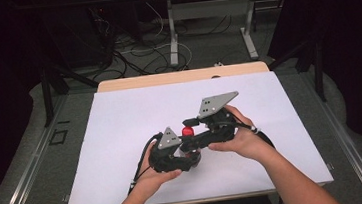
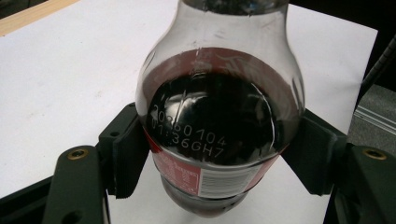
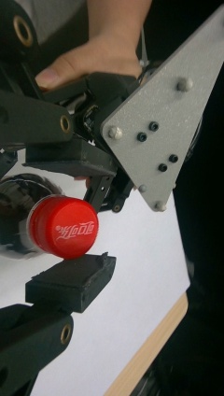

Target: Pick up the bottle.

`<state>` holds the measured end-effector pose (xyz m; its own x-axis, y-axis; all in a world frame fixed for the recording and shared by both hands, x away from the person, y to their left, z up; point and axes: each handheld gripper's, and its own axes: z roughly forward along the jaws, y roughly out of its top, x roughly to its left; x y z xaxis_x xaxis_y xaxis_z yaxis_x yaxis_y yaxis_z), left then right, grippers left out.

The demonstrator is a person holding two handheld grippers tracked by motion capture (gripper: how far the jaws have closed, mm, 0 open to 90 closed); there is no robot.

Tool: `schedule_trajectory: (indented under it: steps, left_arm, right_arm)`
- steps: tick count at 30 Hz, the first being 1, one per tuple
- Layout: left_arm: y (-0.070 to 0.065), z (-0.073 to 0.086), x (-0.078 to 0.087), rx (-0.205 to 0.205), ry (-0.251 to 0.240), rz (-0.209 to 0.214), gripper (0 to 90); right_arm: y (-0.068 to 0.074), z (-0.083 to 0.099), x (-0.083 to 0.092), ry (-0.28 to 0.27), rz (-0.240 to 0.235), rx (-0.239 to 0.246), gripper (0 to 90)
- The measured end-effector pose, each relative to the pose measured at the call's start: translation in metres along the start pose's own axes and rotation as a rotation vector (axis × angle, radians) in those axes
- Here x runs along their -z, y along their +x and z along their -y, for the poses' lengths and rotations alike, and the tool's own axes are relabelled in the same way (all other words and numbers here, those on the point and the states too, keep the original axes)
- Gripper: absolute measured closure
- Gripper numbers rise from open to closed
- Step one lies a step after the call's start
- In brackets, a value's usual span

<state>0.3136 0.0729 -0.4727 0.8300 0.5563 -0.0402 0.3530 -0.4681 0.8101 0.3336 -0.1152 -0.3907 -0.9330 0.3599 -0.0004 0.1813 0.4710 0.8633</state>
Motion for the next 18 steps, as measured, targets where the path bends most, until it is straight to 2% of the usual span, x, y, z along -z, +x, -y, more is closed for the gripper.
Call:
schedule_trajectory:
  steps: [1, 3, 4, 5, 6, 7, 8, 10, 12, 15, 16, 17, 18]
  left_arm:
    - [0.000, 0.000, 0.000, -0.001, 0.001, -0.002, 30.3]
    - [0.000, 0.000, 0.000, 0.011, -0.005, -0.006, 30.3]
    - [0.000, 0.000, 0.000, 0.010, -0.005, -0.006, 30.3]
    - [0.000, 0.001, 0.000, 0.015, -0.006, -0.005, 30.3]
    - [0.000, 0.001, 0.000, 0.004, 0.000, -0.005, 30.3]
    - [-0.001, 0.001, 0.000, 0.011, 0.004, -0.004, 30.4]
    - [-0.001, 0.001, 0.000, 0.010, 0.002, -0.003, 30.3]
    - [-0.001, 0.001, 0.000, 0.005, 0.003, -0.002, 30.3]
    - [-0.001, 0.001, 0.001, -0.001, 0.018, 0.018, 30.4]
    - [-0.001, 0.001, 0.000, -0.012, 0.012, 0.019, 30.3]
    - [-0.003, 0.001, 0.000, 0.001, 0.013, 0.027, 30.3]
    - [-0.002, 0.001, -0.001, -0.008, 0.015, 0.025, 30.4]
    - [-0.003, 0.002, -0.002, -0.005, 0.000, 0.014, 30.4]
  right_arm:
    - [0.002, 0.000, -0.001, -0.003, 0.029, -0.010, 48.9]
    - [0.008, 0.000, -0.003, -0.009, 0.080, -0.069, 48.1]
    - [0.010, 0.001, -0.004, -0.013, 0.098, -0.077, 50.2]
    - [0.012, 0.001, -0.005, -0.010, 0.117, -0.078, 52.2]
    - [0.013, 0.000, -0.005, -0.010, 0.138, -0.059, 56.2]
    - [0.013, 0.001, -0.006, -0.008, 0.152, -0.043, 60.4]
    - [0.012, 0.000, -0.005, 0.001, 0.149, -0.039, 60.7]
    - [0.009, 0.000, -0.004, 0.004, 0.120, -0.032, 61.1]
    - [0.004, -0.001, -0.003, 0.026, 0.066, -0.010, 61.3]
    - [-0.010, -0.001, -0.002, 0.030, -0.050, 0.023, 61.3]
    - [-0.013, -0.001, -0.002, 0.030, -0.083, 0.046, 61.3]
    - [-0.016, -0.001, -0.002, 0.038, -0.105, 0.061, 61.2]
    - [-0.018, -0.001, -0.002, 0.047, -0.121, 0.052, 61.1]
